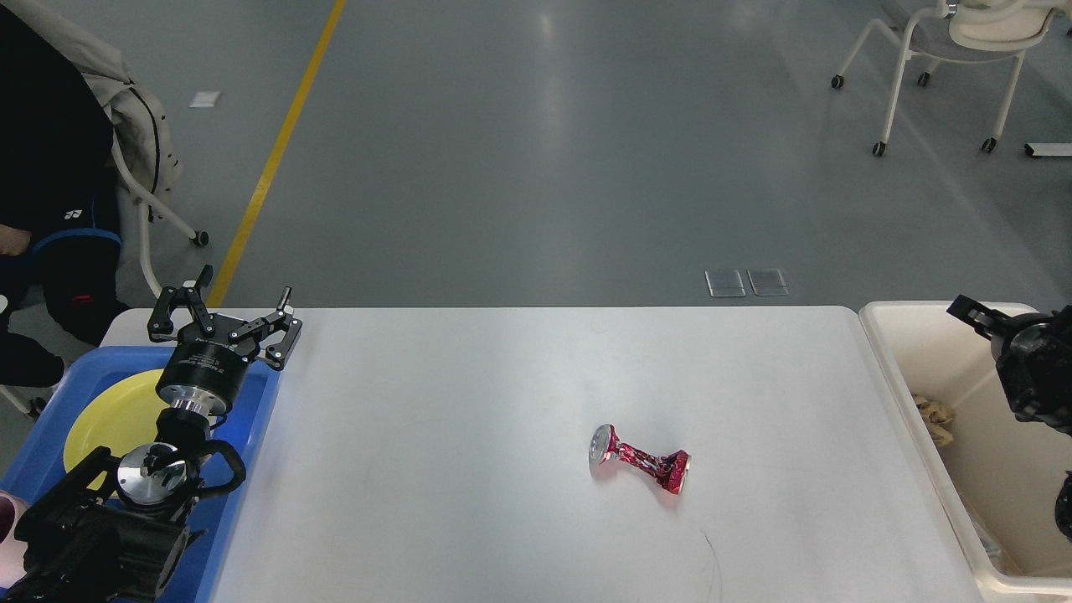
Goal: Tidy desktop
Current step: 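Drop the paper cup into the white bin and raise the gripper, then move the right gripper down to the red wrapper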
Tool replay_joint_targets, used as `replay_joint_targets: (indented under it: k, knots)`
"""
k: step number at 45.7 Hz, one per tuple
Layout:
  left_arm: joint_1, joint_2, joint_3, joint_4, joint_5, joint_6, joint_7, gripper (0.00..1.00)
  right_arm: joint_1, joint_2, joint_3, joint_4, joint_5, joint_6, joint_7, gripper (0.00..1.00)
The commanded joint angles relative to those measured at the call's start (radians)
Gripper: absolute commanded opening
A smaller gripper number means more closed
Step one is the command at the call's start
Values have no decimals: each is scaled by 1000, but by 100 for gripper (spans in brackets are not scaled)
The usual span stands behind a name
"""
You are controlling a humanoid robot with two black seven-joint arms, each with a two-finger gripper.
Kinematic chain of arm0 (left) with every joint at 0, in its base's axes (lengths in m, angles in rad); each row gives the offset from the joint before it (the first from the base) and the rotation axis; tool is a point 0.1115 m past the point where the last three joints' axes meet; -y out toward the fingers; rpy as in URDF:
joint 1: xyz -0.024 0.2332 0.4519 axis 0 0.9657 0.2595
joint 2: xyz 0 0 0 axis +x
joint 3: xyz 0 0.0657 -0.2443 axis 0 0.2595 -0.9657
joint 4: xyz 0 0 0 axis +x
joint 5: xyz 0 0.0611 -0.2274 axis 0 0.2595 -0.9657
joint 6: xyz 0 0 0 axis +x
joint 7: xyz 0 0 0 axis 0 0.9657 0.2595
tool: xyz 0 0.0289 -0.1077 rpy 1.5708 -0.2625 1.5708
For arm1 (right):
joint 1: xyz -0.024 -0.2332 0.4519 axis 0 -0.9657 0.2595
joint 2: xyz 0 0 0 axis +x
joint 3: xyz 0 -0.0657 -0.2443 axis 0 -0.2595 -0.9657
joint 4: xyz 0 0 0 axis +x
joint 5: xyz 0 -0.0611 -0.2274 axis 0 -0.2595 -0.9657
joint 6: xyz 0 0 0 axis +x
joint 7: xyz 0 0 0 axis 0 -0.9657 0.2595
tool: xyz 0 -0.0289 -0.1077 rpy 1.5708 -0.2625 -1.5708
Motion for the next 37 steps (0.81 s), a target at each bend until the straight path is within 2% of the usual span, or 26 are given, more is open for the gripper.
replay_joint_targets:
  k: [1, 5, 10, 14, 20, 25, 37]
  knots:
    - [0, 0, 0, 0, 0, 0, 0, 97, 92, 21, 18, 29, 2, 4, 0, 100]
    - [0, 0, 0, 0, 0, 0, 0, 97, 225, 1, 32, 194, 15, 8, -1, 100]
    - [0, 0, 0, 0, 0, 0, 0, 97, 411, -149, 11, 526, -4, 11, 0, 100]
    - [0, 0, 0, 0, 0, 0, 0, 97, 576, -185, -37, 772, -30, 20, 2, 100]
    - [0, 0, 0, 0, 0, 0, 0, 97, 846, -176, -184, 1083, -124, 31, 3, 100]
    - [0, 1, 0, 0, 0, 0, 0, 97, 1038, -151, -213, 1303, -156, 35, 3, 100]
    - [0, 1, 0, 0, 0, 0, 0, 97, 1301, -33, -278, 1607, -155, 182, 8, 100]
